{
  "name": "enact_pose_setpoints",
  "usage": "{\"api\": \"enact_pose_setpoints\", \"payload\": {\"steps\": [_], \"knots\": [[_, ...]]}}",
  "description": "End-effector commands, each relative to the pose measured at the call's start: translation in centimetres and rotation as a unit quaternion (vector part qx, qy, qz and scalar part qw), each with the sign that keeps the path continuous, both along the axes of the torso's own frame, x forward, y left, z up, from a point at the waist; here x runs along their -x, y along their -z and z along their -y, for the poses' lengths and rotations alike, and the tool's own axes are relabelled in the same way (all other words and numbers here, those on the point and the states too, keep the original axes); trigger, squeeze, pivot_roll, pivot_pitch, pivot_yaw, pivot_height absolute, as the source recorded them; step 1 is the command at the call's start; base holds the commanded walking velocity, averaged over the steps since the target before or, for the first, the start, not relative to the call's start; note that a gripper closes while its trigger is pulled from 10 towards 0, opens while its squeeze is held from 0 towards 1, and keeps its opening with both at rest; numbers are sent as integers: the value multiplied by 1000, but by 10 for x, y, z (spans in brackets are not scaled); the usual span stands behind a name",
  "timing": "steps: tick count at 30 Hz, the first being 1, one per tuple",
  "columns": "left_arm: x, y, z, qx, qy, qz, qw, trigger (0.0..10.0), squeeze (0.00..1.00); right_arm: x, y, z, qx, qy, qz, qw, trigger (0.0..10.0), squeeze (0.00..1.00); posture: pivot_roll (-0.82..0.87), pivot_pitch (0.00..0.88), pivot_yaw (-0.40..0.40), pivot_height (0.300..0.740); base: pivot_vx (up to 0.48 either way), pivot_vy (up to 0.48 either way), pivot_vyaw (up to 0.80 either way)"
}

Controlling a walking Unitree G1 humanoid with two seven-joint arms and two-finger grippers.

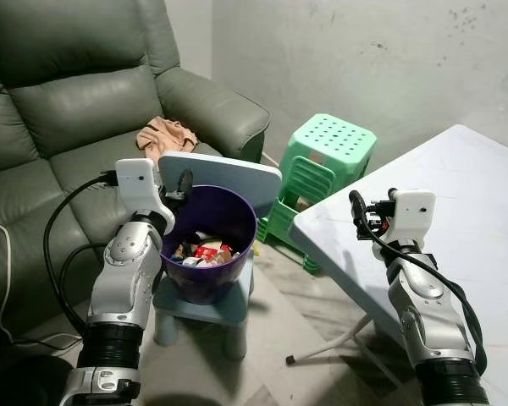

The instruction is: Picking trash to rubbish bin

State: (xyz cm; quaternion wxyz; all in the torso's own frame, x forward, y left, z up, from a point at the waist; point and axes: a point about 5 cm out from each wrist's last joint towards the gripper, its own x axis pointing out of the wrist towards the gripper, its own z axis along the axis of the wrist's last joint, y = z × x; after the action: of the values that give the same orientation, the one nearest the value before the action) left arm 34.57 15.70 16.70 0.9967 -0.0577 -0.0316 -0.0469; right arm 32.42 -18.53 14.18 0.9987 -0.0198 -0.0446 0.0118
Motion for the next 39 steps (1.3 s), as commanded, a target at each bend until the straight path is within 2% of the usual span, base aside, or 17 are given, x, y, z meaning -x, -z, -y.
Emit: {"api": "enact_pose_setpoints", "payload": {"steps": [1, 8, 12, 15, 30, 33, 35, 39], "knots": [[0, 0, 3, -18, 17, 6, 1000, 10000, 0, 4, 3, 8, 6, 14, 0, 1000, 10000, 0, 5, 0, -74, 740, 0, 0, -769], [2, 1, 2, -35, 30, 7, 999, 10000, 0, 8, 5, 15, 13, 21, -3, 1000, 10000, 0, 2, 0, -71, 740, 0, 0, -769], [2, 0, 6, -25, 36, 9, 999, 10000, 0, 9, 6, 14, 13, 24, -4, 1000, 10000, 0, -4, 0, -67, 740, 0, 0, -769], [2, 2, 8, 0, 31, 6, 1000, 10000, 0, 10, 7, 13, 12, 23, -4, 1000, 10000, 0, -7, 0, -66, 740, 0, 0, -769], [5, -3, 14, -24, 55, 24, 998, 10000, 0, 11, 7, 20, 9, 36, -3, 999, 10000, 0, -4, 0, -68, 740, 0, 0, -722], [6, -3, 15, -17, 57, 24, 998, 10000, 0, 12, 7, 20, 9, 37, -3, 999, 10000, 0, -5, 0, -67, 740, 0, 0, -702], [6, -1, 15, 8, 53, 21, 998, 10000, 0, 12, 7, 21, 9, 39, -2, 999, 10000, 0, -6, 0, -66, 740, 0, 0, -703], [5, -1, 15, 11, 55, 15, 998, 10000, 0, 13, 7, 21, 8, 41, -4, 999, 10000, 0, -5, 0, -67, 740, 0, 0, -703]]}}
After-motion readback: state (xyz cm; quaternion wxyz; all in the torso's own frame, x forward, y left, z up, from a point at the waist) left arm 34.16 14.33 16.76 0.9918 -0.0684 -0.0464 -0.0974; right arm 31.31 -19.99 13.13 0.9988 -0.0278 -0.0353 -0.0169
